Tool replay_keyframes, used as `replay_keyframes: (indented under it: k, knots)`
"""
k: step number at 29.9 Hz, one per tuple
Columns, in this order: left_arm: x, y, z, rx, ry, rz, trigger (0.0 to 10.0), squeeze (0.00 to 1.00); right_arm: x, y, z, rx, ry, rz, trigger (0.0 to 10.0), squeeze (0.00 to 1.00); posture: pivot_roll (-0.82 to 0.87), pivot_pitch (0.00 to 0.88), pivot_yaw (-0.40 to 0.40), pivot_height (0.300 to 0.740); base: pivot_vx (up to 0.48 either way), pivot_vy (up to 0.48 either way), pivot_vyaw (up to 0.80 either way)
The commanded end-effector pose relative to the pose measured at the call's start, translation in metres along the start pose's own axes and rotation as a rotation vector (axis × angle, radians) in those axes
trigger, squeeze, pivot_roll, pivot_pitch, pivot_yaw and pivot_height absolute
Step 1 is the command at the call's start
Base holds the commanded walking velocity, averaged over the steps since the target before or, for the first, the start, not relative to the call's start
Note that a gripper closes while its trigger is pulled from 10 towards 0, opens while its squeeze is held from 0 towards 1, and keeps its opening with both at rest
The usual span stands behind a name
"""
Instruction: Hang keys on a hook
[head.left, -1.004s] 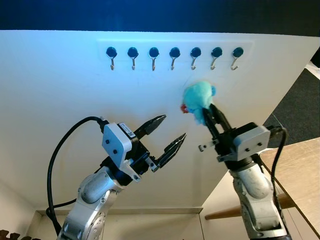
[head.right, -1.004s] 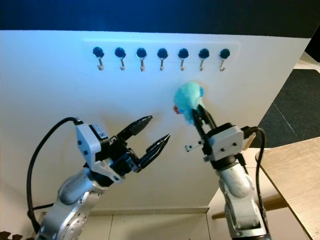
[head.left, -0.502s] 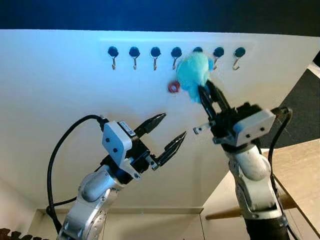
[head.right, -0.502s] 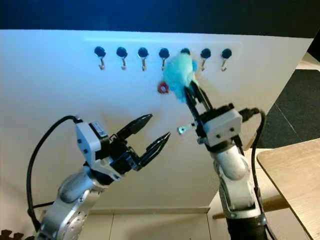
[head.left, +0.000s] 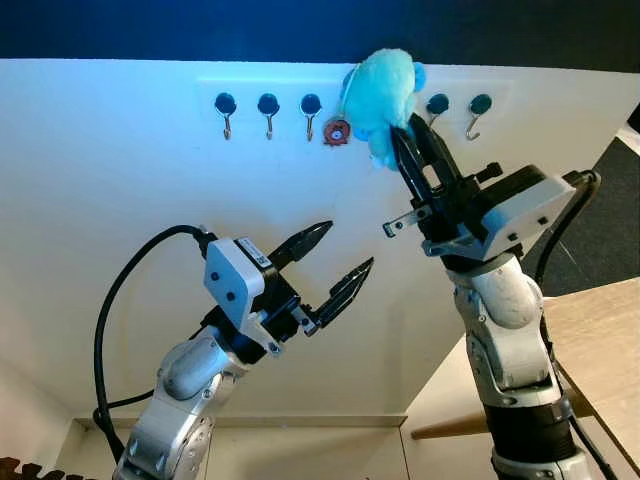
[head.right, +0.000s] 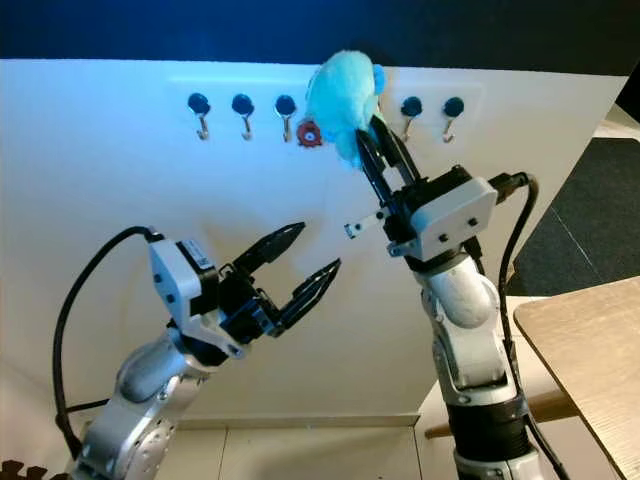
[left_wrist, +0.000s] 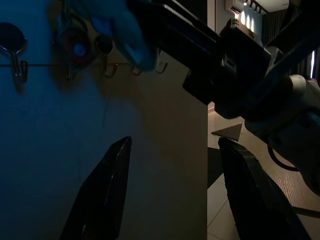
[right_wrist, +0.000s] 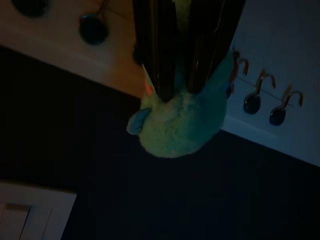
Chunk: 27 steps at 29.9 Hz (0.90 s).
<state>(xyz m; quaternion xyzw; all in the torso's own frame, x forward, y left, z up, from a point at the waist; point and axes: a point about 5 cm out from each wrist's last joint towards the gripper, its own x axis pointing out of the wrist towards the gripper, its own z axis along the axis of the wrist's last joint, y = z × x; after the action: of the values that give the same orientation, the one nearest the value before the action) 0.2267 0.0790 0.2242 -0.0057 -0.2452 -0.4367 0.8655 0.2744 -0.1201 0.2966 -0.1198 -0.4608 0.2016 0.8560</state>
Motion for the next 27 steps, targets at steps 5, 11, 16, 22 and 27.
replay_keyframes:
  k: [5, 11, 16, 22, 27]
  knots:
    - [0.001, -0.003, 0.001, 0.003, 0.003, -0.015, 10.0, 0.00, 0.003, -0.008, 0.003, -0.019, -0.005, -0.031, 10.0, 0.00, 0.06, 0.099, -0.015, 0.740, 0.000, 0.000, 0.00]
    - [0.001, -0.003, 0.001, 0.003, 0.005, -0.015, 10.0, 0.00, -0.005, -0.010, -0.004, -0.022, 0.036, -0.044, 10.0, 0.00, 0.07, 0.098, -0.014, 0.740, 0.000, 0.000, 0.00]
    - [0.001, -0.003, 0.000, 0.003, 0.008, -0.017, 10.0, 0.00, -0.017, -0.006, -0.013, -0.021, 0.086, -0.038, 10.0, 0.00, 0.07, 0.099, -0.014, 0.740, 0.000, 0.000, 0.00]
    - [0.000, -0.004, -0.001, 0.000, 0.012, -0.020, 10.0, 0.00, -0.039, 0.002, -0.026, -0.042, 0.167, -0.009, 10.0, 0.00, 0.06, 0.099, -0.014, 0.740, 0.000, 0.000, 0.00]
    - [0.000, -0.004, 0.000, 0.000, 0.013, -0.021, 10.0, 0.00, -0.046, 0.006, -0.029, -0.037, 0.190, 0.003, 10.0, 0.00, 0.07, 0.098, -0.013, 0.740, 0.000, 0.000, 0.00]
